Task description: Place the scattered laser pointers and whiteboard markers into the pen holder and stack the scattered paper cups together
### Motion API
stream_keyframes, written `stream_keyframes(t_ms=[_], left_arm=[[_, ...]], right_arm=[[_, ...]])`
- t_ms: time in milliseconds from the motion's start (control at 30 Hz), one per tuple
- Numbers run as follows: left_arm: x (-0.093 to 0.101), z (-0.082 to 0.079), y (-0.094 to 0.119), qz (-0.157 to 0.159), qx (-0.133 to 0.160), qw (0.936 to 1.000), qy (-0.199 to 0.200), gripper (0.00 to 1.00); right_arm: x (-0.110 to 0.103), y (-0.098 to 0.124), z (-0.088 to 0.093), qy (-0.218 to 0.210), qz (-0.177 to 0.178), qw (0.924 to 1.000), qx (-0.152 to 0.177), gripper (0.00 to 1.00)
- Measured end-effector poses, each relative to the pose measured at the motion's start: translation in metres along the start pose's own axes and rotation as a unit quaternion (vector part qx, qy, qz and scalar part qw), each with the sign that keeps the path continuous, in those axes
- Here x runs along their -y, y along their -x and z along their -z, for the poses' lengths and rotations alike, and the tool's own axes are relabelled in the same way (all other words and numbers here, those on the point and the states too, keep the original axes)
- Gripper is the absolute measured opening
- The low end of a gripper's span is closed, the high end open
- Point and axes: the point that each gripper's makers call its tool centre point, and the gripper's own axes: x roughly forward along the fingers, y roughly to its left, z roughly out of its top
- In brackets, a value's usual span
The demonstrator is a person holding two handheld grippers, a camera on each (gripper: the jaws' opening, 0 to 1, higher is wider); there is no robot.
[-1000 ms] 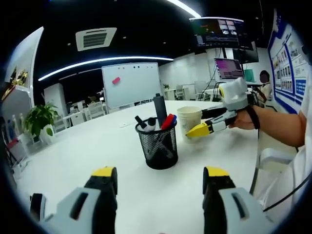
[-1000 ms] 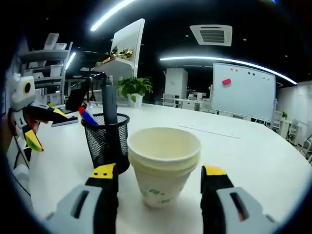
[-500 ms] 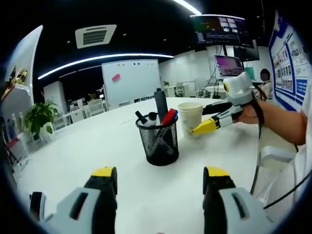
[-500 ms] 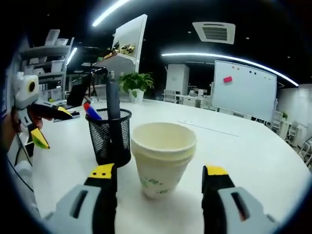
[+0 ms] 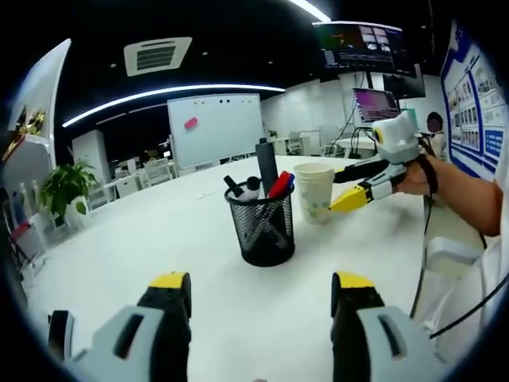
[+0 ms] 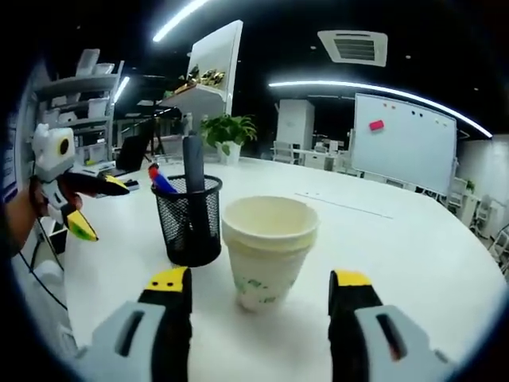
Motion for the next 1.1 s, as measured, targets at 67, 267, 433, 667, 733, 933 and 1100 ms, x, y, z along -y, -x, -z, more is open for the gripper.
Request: stream_keyframes(t_ms=[67,267,433,667,733,933,1100], left_arm=[[0.0,-0.001,0.0,0.0,0.001,1.0,0.0,0.73],[-0.002,-0.001,0.002,-0.002,0.0,1.0,-0.001,0.73],[-0.002,0.0,0.002,-0.002,0.0,1.0,0.0,0.73],[-0.004,0.001,0.004,-0.004,-0.003,1.0,-0.001,0.73],[-0.004,0.001,0.004,-0.004,-0.004,1.0,0.0,0.73],[-0.004,0.003,0.004,-0.004,-0.008,1.0,-0.001,0.73],[-0.004,0.004,0.003,-0.002,-0.011,0.9999,-0.003,0.73]], right_arm=[[-0.001,0.002,-0.001,0.005,-0.003,1.0,0.001,0.69],[-0.007,0.009,-0.001,0.017,-0.02,0.9996,-0.006,0.69],[-0.008,0.012,-0.004,0.022,-0.023,0.9995,-0.006,0.69],[-0.004,0.015,-0.004,0.027,-0.023,0.9993,-0.008,0.69],[-0.005,0.016,-0.004,0.029,-0.025,0.9992,-0.009,0.69],[-0.002,0.021,0.0,0.03,-0.023,0.9992,-0.014,0.68],[0.0,0.025,0.003,0.031,-0.022,0.999,-0.022,0.68]])
